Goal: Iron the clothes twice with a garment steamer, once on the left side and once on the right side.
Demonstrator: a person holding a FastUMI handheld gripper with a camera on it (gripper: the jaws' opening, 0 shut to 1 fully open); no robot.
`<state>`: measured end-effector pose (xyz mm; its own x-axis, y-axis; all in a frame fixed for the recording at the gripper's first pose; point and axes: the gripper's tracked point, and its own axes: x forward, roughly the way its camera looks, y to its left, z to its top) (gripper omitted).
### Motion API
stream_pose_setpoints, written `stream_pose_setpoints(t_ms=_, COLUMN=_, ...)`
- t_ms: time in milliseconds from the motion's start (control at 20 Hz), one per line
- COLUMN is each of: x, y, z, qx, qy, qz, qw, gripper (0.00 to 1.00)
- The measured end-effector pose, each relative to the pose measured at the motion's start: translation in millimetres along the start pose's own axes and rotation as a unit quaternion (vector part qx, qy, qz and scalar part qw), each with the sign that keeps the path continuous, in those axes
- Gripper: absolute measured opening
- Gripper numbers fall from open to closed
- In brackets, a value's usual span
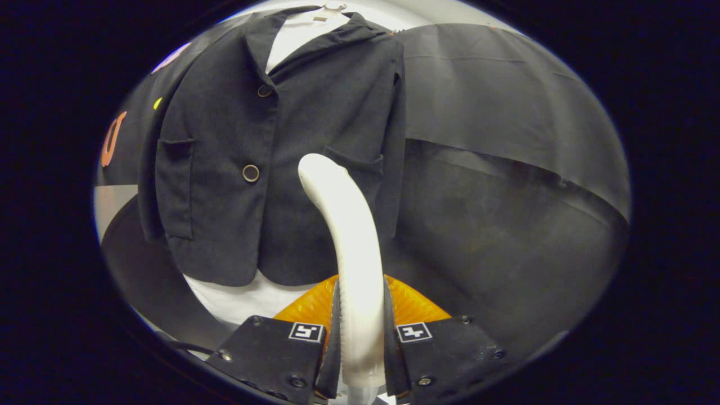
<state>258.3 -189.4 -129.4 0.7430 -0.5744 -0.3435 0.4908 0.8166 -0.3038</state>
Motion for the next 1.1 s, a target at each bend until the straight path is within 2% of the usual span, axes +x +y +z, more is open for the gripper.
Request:
stream_pose_setpoints(t_ms=700, x=5.2, y=15.1, z=-35.4, qx=0.004, qy=0.039, qz=0.059, qw=0.997, gripper=0.34)
stream_pose_setpoints(t_ms=850, x=4.7, y=19.9, z=-70.5, qx=0.011, qy=0.074, qz=0.090, qw=0.993, gripper=0.34)
stream_pose_setpoints(t_ms=1100, x=19.2, y=17.9, z=-133.3, qx=0.019, qy=0.145, qz=0.096, qw=0.985, gripper=0.34)
